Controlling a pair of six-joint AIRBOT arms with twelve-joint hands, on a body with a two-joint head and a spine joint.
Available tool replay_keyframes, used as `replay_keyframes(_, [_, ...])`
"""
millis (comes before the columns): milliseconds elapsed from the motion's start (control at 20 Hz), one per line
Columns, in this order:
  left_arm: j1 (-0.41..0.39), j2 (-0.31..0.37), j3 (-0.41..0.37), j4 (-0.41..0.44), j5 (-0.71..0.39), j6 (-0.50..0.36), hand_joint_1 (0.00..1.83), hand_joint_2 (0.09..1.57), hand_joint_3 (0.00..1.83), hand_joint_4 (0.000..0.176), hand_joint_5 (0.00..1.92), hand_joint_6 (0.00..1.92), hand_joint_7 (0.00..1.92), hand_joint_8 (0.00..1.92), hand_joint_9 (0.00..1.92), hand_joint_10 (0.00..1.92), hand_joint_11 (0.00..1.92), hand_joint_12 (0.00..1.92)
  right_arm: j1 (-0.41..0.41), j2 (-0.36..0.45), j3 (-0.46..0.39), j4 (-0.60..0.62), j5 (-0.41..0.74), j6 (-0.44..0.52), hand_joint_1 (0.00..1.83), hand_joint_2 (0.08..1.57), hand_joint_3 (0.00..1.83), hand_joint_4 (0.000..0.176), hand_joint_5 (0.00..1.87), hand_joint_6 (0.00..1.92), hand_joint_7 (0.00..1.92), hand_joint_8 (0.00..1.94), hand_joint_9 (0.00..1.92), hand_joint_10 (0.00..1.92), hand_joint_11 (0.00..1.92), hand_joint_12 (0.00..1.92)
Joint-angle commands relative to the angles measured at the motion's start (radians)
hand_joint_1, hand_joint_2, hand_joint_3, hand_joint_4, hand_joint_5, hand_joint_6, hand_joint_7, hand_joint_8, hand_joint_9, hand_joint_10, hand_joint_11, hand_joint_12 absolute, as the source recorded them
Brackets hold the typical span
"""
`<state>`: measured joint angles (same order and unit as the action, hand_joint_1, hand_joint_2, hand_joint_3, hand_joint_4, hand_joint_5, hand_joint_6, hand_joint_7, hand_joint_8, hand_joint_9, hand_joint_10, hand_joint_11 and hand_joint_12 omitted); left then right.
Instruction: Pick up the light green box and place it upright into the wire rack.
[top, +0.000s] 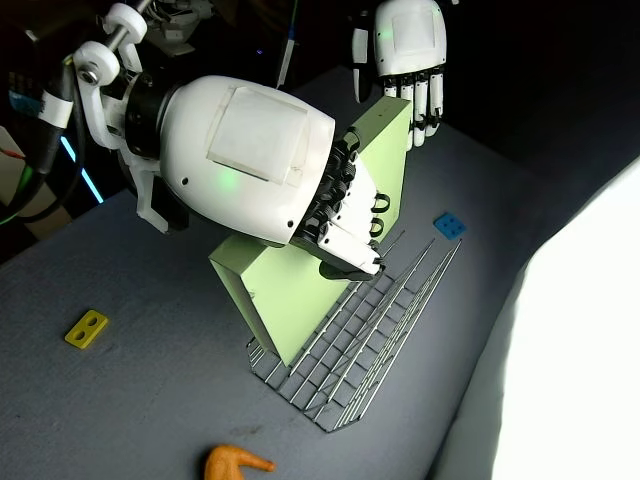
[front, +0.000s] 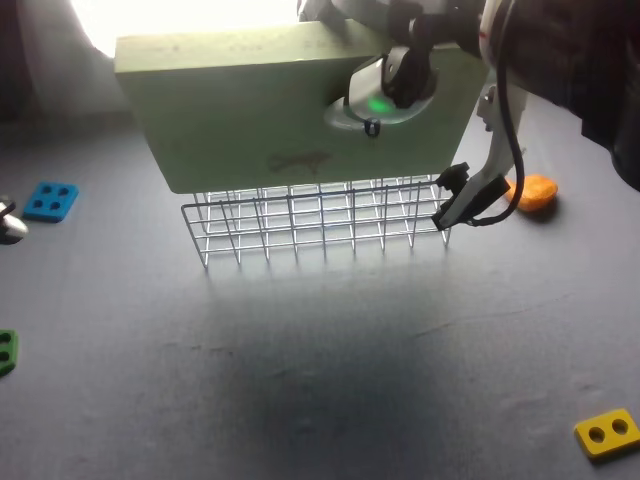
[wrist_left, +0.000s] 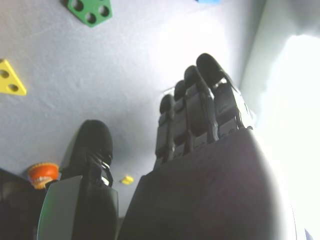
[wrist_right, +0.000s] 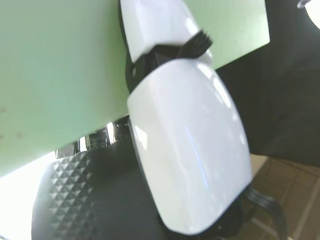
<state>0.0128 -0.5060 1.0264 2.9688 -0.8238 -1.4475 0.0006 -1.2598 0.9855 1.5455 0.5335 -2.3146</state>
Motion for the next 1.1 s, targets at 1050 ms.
replay_keyframes(1050, [-0.07,-0.03,-0.031,-0.025,0.064,0.0,0.39,1.38,0.0,0.0,0.17,0.0,0.2,0.0,0.25,0.01,0.0,0.85,-0.082,-0.063,0.139,-0.061,-0.055,0.129,1.23,1.15,0.0,0.0,0.96,0.89,0.89,1.32,0.67,1.4,0.36,1.78])
